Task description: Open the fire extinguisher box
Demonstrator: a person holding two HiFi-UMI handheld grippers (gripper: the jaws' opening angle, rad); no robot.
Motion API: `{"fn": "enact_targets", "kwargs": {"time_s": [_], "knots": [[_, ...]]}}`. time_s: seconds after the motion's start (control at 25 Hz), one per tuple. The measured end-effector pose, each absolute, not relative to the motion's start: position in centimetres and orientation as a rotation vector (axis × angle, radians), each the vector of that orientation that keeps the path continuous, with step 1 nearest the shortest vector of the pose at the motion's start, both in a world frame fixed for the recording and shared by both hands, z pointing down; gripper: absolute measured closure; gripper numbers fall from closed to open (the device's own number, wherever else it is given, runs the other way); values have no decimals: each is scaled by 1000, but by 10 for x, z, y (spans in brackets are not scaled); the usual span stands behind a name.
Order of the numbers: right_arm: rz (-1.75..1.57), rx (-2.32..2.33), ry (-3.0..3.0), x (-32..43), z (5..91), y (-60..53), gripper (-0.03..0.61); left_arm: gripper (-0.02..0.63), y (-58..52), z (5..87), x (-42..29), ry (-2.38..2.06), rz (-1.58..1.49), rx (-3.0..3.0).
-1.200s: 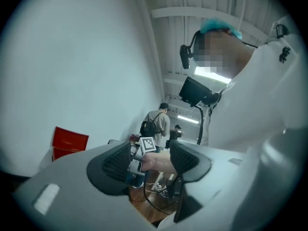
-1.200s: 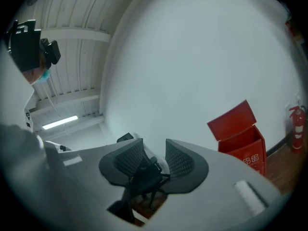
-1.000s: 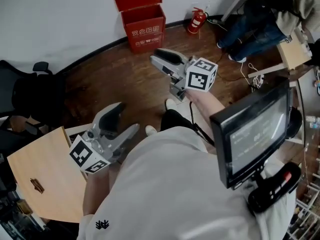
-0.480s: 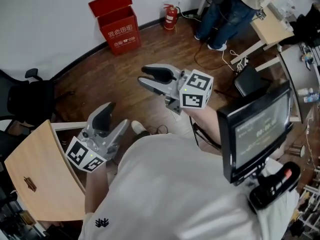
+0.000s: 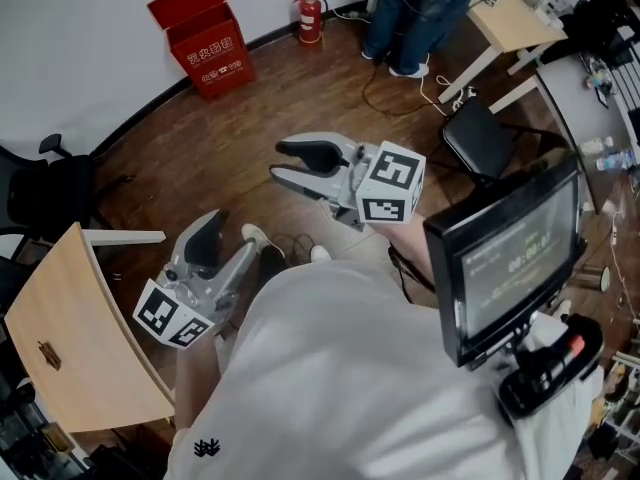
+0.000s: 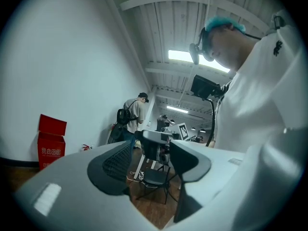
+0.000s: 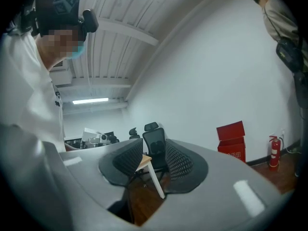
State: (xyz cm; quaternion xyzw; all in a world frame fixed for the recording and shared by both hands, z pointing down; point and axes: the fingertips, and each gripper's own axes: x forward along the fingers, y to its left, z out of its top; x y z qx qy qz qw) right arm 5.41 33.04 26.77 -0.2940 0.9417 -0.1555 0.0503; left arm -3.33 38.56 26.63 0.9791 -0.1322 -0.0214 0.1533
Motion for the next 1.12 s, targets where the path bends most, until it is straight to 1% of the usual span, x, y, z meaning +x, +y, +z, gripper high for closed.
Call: {"fn": "enact_targets", "kwargs": {"time_s": [0.4, 1.12], "knots": [[-332, -861, 2927, 58, 254, 377, 436, 367, 422, 264, -22, -381, -49, 2846], [-215, -934, 2977, 63, 255, 374, 439, 367, 412, 266, -23, -380, -70, 2841]]}}
